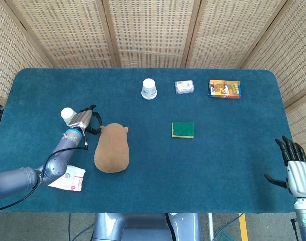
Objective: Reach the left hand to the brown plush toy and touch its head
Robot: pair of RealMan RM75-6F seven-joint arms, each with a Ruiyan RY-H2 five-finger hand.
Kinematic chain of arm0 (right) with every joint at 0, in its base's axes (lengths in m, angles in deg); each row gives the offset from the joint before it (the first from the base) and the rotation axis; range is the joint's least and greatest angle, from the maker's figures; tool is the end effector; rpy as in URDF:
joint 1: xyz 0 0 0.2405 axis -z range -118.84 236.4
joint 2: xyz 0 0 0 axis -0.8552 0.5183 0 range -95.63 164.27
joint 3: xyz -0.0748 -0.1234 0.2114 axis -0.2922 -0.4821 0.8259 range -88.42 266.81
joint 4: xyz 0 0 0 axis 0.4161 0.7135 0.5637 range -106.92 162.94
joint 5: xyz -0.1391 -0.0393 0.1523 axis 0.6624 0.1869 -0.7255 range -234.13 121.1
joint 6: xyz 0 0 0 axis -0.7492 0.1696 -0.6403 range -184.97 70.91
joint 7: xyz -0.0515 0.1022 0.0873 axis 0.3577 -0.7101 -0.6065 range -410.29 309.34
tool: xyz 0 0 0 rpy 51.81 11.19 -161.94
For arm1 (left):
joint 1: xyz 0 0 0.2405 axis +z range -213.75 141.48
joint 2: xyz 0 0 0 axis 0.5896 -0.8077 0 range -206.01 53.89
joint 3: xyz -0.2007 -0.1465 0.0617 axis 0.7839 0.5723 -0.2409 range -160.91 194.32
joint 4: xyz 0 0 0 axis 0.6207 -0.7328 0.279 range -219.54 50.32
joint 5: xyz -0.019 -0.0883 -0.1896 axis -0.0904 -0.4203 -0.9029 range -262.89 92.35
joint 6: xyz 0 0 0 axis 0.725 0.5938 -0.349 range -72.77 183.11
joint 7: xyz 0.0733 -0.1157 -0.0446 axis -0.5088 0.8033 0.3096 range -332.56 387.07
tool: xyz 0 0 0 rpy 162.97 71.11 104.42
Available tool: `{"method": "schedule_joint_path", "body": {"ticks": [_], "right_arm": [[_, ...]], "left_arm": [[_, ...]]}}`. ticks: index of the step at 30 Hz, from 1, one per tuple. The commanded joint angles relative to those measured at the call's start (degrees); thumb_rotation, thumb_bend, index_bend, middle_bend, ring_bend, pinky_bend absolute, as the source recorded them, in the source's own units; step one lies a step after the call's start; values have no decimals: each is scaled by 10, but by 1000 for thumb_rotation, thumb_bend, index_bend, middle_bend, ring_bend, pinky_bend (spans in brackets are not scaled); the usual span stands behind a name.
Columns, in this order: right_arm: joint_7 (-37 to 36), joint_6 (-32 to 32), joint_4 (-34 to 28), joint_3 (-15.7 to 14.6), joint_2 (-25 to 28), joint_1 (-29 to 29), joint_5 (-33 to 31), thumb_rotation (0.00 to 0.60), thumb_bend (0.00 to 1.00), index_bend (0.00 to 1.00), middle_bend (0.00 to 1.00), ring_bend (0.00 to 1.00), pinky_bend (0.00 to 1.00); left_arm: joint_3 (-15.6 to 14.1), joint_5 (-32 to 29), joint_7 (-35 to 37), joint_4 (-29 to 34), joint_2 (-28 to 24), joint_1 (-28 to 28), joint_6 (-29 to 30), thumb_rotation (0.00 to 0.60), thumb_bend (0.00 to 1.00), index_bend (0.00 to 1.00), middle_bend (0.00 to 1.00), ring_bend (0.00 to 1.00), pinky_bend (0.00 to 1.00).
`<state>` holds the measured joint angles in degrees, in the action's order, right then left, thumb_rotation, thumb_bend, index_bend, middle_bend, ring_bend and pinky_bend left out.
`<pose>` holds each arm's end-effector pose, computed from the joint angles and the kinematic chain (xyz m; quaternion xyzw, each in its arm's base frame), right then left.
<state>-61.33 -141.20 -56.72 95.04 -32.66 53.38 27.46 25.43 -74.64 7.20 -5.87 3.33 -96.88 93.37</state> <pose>-0.3321 -0.1965 0.1644 0.5505 -0.4127 0.4315 0.5834 -0.1671 0.4247 0.0262 -0.6061 -0.6099 -0.2544 0.4427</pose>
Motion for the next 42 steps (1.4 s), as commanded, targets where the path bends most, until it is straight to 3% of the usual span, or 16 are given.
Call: {"method": "schedule_joint_path", "body": {"ticks": [1, 17, 42], "right_arm": [[-1, -1, 1, 1, 0, 0, 0, 600, 140, 9, 0, 0, 0], [-1, 2, 0, 0, 0, 0, 0, 600, 140, 9, 0, 0, 0], [2, 3, -5, -4, 0, -1, 6, 600, 140, 10, 0, 0, 0]], "left_arm": [[-3, -3, 0, -1, 1, -2, -2, 600, 418, 484, 0, 0, 0], [-14, -4, 6, -7, 10, -8, -7, 600, 419, 487, 0, 0, 0], [-5, 15, 25, -4, 24, -5, 16, 600, 488, 578, 0, 0, 0]]}}
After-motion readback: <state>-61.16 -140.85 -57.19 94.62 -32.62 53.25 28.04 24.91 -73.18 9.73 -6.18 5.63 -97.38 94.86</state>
